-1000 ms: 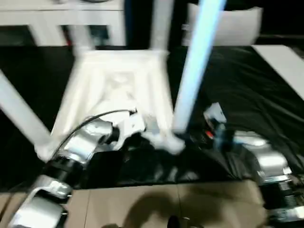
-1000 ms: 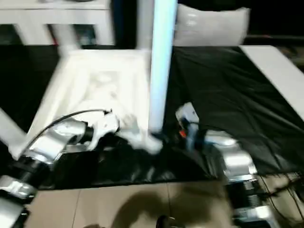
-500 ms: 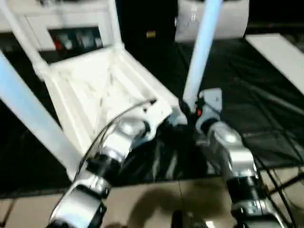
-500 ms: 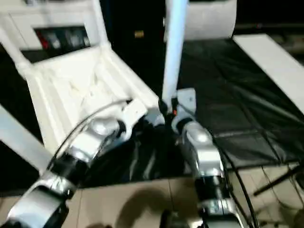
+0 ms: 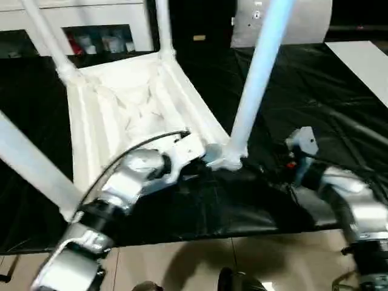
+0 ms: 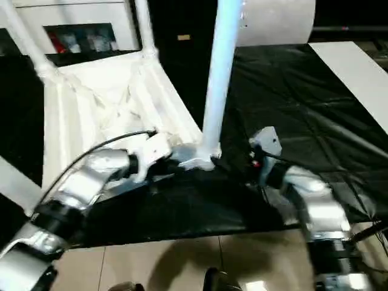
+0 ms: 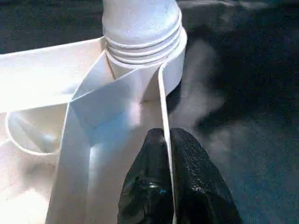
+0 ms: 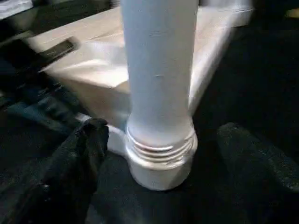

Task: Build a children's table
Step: Rotate leg to tighten

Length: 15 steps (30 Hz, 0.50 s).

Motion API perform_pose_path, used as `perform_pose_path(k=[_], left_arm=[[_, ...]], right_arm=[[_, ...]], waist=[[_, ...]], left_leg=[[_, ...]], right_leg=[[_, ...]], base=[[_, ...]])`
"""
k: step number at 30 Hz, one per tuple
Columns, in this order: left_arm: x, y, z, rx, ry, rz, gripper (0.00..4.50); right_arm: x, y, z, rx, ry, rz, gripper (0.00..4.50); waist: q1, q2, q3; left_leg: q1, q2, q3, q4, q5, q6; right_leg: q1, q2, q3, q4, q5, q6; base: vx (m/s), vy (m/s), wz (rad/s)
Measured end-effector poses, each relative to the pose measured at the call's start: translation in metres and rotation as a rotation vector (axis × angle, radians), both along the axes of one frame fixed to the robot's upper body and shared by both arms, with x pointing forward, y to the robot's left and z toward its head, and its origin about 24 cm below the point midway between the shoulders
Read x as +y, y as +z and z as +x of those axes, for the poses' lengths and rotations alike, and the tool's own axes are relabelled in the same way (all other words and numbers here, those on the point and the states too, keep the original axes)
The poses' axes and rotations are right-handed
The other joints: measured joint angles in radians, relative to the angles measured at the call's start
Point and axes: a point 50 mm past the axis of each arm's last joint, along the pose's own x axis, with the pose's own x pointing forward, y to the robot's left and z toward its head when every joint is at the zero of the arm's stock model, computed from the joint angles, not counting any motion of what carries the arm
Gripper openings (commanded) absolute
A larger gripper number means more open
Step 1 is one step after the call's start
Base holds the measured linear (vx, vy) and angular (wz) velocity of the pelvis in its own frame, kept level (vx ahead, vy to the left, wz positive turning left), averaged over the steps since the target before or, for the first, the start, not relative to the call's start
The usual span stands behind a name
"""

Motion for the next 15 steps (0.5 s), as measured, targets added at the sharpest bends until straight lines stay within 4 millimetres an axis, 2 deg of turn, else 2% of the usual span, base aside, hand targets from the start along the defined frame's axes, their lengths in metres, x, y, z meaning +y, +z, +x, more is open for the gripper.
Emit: perform_pose_path(k=[2,7,8,11,12,13,15], left_arm=[[0.006,-0.001,-0.004,0.017,-0.063,0.012,0.0],[0.017,0.0,-0.015,0.048,-0.246,0.067,0.0],[0.019,0.0,-0.016,0.053,-0.277,0.075,0.0],[0.019,0.001,-0.019,0.057,-0.336,0.089,0.0],[0.019,0.001,-0.019,0.057,-0.349,0.093,0.0],[0.021,0.002,-0.019,0.064,-0.368,0.102,0.0],[0.022,0.002,-0.019,0.068,-0.386,0.111,0.0]], right_arm=[[-0.004,0.004,-0.001,0.011,0.054,-0.015,4.48],[0.004,0.014,-0.005,0.036,0.301,-0.062,4.48],[0.007,0.015,-0.004,0.045,0.341,-0.066,4.22],[0.013,0.013,-0.005,0.081,0.427,-0.064,4.08],[0.015,0.013,-0.005,0.098,0.454,-0.062,4.08],[0.017,0.012,-0.004,0.121,0.487,-0.063,3.77],[0.02,0.01,-0.003,0.14,0.52,-0.064,3.66]], waist=[[0.011,-0.002,0.0],[0.028,-0.01,-0.002],[0.032,-0.011,-0.003],[0.042,-0.014,-0.004],[0.042,-0.014,-0.004],[0.042,-0.015,-0.003],[0.043,-0.017,-0.003]], left_leg=[[0.0,0.0,0.0,0.001,0.0,0.0],[-0.003,0.0,0.0,0.004,0.0,-0.001],[-0.004,0.0,0.0,0.005,0.0,-0.001],[-0.005,-0.001,0.0,0.007,0.0,-0.001],[-0.006,-0.001,0.0,0.008,0.0,-0.001],[-0.006,0.0,0.0,0.009,0.0,-0.001],[-0.006,0.0,0.0,0.01,0.0,-0.001]], right_leg=[[0.0,0.0,0.001,0.0,0.0,0.0],[0.001,-0.002,0.001,-0.001,0.0,0.0],[0.001,-0.002,0.002,-0.001,0.0,0.0],[0.001,-0.002,0.003,0.0,0.001,-0.001],[0.0,-0.002,0.003,0.0,0.001,-0.001],[-0.001,-0.002,0.003,0.002,0.001,-0.001],[-0.001,-0.003,0.004,0.007,0.0,-0.002]], base=[[0.0,0.0,0.0],[0.0,0.0,0.0],[0.0,0.0,0.0],[0.0,0.0,0.0],[0.0,0.0,0.0],[0.0,0.0,0.0],[0.0,0.0,0.0]])
